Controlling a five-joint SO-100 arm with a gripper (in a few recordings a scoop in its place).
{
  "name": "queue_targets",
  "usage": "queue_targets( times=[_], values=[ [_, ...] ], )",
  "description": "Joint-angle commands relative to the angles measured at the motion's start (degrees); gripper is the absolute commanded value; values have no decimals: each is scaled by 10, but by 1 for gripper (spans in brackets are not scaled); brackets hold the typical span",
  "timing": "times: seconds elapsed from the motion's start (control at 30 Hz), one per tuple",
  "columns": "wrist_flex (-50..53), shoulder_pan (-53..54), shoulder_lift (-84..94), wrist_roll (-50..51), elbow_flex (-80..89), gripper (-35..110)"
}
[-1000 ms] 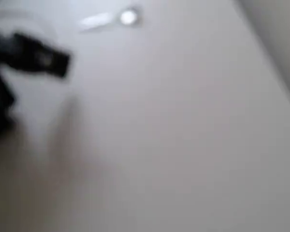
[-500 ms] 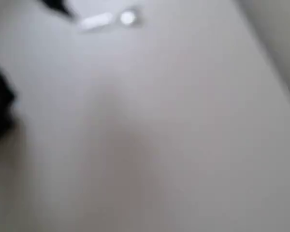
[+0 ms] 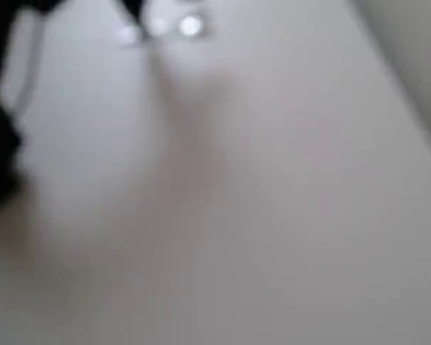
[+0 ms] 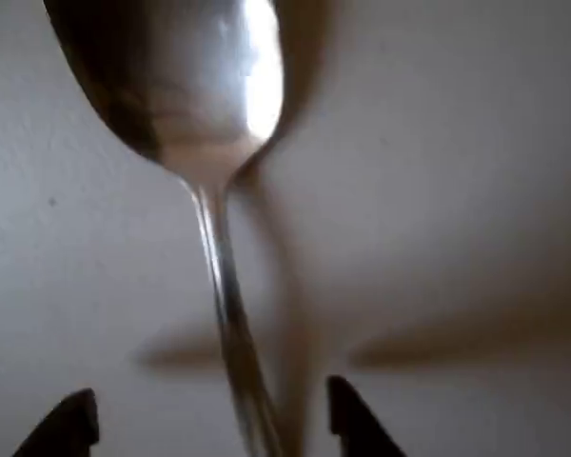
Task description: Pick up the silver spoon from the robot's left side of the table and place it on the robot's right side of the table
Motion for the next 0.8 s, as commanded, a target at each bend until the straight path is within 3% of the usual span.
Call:
queue_targets(
  times=[0.0, 0.33, 0.53, 0.67, 0.77],
  values=[
    [-4, 30, 0, -23, -71, 24],
    [-13, 92, -16, -62, -72, 9],
    [-11, 83, -33, -59, -72, 9],
    [-2, 71, -35, -58, -72, -2],
    [8, 68, -34, -54, -72, -2]
  ],
)
